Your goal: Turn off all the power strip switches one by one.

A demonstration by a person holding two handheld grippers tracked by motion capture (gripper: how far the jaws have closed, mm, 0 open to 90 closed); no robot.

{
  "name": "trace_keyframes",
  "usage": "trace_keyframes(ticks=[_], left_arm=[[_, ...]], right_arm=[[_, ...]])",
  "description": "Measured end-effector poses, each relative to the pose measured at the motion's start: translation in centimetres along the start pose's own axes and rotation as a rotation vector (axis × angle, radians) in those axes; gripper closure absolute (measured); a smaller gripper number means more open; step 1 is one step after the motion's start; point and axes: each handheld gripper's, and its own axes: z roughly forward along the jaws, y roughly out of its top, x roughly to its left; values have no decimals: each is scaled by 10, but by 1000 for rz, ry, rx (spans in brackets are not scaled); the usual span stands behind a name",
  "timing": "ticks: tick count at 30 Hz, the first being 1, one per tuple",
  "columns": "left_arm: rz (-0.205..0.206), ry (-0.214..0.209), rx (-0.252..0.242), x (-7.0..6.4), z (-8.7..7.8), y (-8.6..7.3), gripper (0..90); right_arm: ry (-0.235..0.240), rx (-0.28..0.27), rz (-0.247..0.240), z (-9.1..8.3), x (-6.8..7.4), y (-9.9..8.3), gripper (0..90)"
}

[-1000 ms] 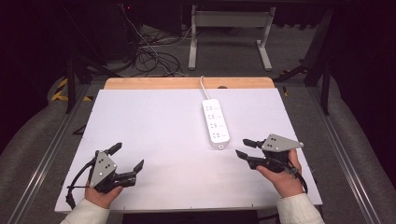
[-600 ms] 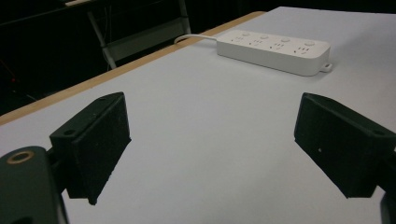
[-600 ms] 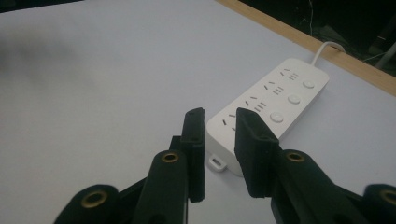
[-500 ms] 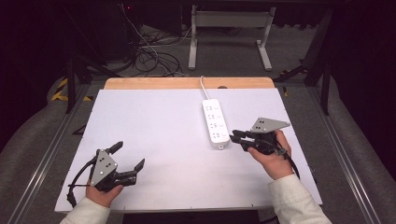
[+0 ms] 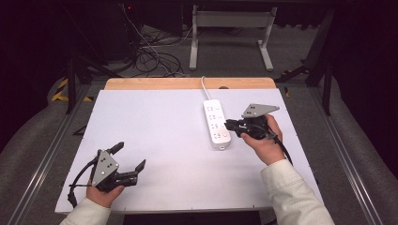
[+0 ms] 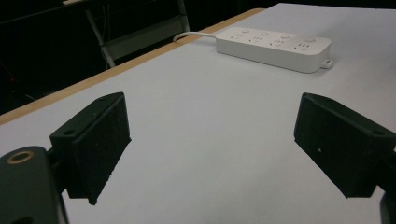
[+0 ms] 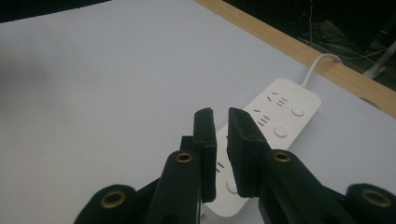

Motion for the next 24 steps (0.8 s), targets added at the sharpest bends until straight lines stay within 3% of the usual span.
trace_keyframes(ticks=[6,16,21,24], left_arm=[[2,0,0,0,0,0,113],[-3,0,0,0,0,-1,113],[-3,0,0,0,0,-1,113],[-2,-1,0,-1,0,-1,113]], right_arm=[[-8,24,32,14,-12,2,899],[3,48,76,29,-25,3,900],[28,90,84,33,-24,4,900],[33,163,83,38,-23,5,900]])
